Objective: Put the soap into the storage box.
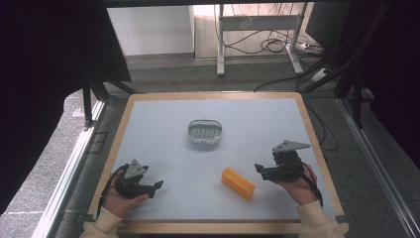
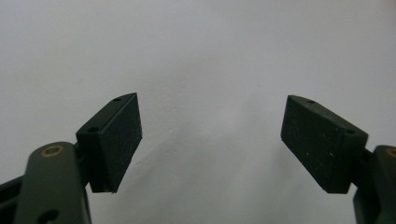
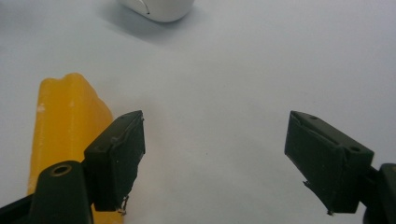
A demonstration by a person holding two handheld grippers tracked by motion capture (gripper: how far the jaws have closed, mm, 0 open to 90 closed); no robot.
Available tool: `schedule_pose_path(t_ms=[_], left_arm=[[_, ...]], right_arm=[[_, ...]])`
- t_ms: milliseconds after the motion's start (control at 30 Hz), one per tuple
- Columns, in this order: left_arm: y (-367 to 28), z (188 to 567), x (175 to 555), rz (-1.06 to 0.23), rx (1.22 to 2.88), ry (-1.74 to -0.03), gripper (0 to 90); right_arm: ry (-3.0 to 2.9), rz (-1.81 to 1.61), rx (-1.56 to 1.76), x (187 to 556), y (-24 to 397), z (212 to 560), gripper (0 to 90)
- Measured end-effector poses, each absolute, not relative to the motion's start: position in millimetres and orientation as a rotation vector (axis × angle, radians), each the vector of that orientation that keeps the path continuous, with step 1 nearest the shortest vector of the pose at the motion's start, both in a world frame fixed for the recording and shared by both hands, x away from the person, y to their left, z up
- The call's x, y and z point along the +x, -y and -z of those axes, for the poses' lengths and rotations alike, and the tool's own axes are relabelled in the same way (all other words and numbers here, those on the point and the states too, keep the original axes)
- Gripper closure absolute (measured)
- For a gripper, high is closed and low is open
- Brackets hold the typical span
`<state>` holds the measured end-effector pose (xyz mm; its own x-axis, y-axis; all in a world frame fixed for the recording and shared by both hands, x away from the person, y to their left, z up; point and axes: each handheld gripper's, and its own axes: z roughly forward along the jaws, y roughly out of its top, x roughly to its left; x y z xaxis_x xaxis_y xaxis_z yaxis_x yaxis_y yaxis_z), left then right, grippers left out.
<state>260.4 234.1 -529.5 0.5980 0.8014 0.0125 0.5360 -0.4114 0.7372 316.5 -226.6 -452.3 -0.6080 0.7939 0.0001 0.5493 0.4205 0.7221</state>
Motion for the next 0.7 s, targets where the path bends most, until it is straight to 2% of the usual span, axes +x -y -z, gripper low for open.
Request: schedule_pose_path(t_ms=[300,700], left_arm=[[-234.1,529.4,260.4,-0.479,2.117,-1.053,20.2],[-233.5,529.3,259.9,-0.479,2.113,-1.054,20.2]], right_arm=[[-2.353,-1.007,1.089,311.7,220.3,442.6,25.2],[-2.409,-1.008,1.05,310.5,209.7,431.9,26.4]])
